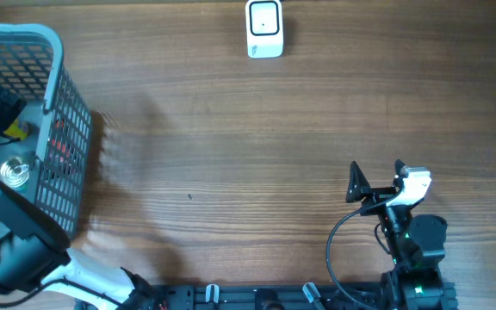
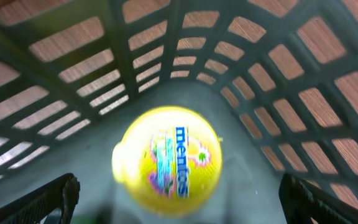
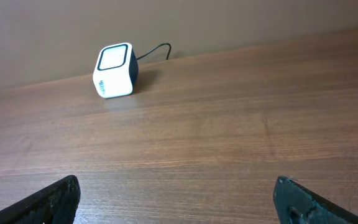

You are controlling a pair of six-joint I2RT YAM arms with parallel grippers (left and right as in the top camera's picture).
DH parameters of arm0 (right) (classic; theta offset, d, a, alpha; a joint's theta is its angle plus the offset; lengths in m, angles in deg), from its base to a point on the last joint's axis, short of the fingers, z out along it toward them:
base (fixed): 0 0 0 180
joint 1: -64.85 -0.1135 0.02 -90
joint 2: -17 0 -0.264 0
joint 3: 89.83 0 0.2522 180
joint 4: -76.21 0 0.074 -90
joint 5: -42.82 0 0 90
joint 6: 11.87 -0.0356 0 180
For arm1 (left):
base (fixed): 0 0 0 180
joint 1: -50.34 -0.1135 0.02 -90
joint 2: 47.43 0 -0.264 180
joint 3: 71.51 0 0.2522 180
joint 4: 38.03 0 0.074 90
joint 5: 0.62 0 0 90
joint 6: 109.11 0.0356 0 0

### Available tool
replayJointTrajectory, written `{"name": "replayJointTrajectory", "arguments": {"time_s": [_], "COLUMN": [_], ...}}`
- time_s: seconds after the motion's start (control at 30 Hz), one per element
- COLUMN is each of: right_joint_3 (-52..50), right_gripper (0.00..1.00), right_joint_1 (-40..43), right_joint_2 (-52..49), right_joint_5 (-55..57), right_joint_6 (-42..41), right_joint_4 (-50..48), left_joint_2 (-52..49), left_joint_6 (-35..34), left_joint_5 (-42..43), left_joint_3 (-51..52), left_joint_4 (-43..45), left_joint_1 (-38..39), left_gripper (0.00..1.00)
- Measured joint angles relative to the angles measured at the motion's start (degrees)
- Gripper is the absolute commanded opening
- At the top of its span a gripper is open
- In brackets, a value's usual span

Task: Scan the item barcode
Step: 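Reach the left gripper into the basket toward the yellow Mentos bottle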

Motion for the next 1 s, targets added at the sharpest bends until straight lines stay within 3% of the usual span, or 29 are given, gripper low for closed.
{"name": "replayJointTrajectory", "arguments": {"time_s": [0.17,0.43,0.57,0.7,1.0], "right_joint_3": [-0.02,0.0,0.0,0.0,0.0], "right_gripper": [1.0,1.0,1.0,1.0,1.0], "right_joint_1": [0.0,0.0,0.0,0.0,0.0], "right_joint_2": [-0.63,-0.63,-0.63,-0.63,-2.54], "right_joint_5": [0.02,0.02,0.0,0.0,0.02], "right_joint_6": [0.0,0.0,0.0,0.0,0.0], "right_joint_4": [-0.02,-0.02,-0.02,-0.02,-0.02], "left_joint_2": [-3.63,-8.68,-8.72,-8.72,-8.7], "left_joint_6": [-0.02,0.22,0.2,0.2,0.2], "left_joint_5": [-0.02,-0.02,0.0,-0.02,-0.13], "left_joint_3": [-0.02,-0.02,-0.02,-0.02,-0.02], "left_joint_4": [4.39,6.16,6.88,6.93,7.13], "left_joint_1": [0.0,0.0,0.0,0.0,0.0], "left_gripper": [1.0,0.77,0.71,0.58,0.58]}}
